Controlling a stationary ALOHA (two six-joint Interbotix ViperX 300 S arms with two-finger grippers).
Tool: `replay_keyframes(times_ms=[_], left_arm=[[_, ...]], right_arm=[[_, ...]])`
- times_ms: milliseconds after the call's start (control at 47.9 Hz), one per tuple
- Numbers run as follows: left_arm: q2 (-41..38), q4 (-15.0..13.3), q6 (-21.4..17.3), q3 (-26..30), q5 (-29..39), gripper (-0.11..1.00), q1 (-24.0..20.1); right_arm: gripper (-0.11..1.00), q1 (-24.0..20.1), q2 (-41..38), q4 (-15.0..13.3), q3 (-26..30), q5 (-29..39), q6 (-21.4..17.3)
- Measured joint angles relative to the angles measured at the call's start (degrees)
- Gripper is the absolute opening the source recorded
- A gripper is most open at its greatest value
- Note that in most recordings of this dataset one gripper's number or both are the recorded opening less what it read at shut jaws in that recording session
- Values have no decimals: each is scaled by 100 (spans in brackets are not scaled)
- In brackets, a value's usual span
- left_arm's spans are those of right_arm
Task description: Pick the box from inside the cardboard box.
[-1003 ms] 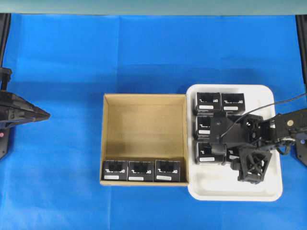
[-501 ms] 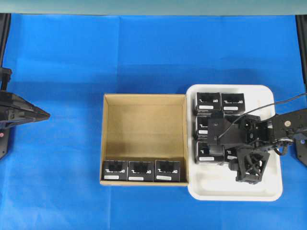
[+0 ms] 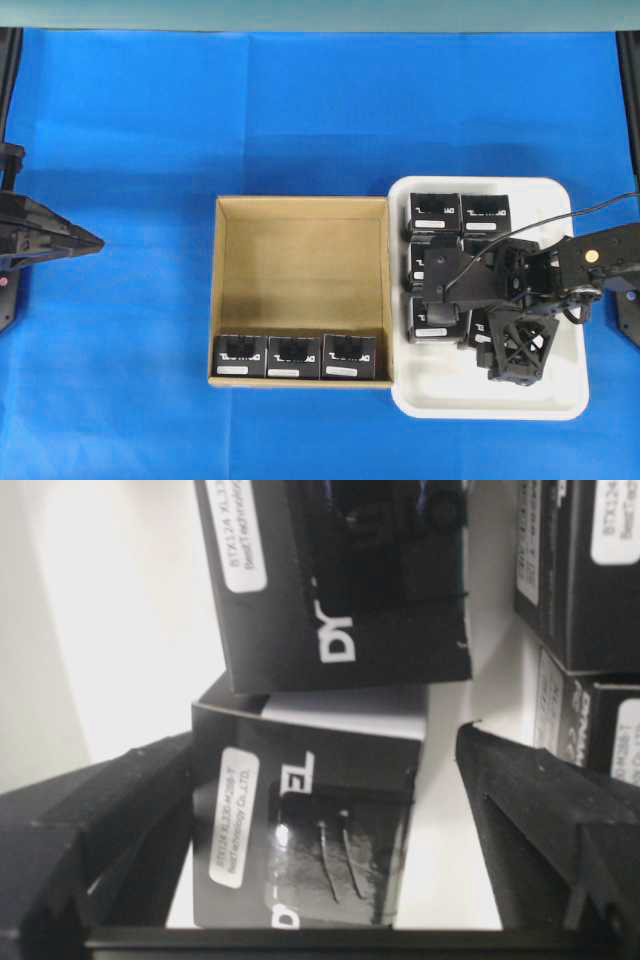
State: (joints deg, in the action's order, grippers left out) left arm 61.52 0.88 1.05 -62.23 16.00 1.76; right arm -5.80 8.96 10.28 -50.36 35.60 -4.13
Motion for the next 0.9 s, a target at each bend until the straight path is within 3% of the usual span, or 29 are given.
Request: replay_keyframes(times_ms=[251, 543, 731, 898], left_arm=[[0, 0, -9, 0, 0, -6, 0], [0, 0, 0, 0, 0, -6, 9], [0, 0, 0, 0, 9, -6, 18], [0, 0, 0, 0, 9, -6, 18]], right_arm=[[96, 0, 158, 0, 123, 325, -18], [96, 44, 1116, 0, 598, 993, -149], [96, 202, 2039, 0, 615, 940, -167], [96, 272, 2962, 0, 281, 448, -158]])
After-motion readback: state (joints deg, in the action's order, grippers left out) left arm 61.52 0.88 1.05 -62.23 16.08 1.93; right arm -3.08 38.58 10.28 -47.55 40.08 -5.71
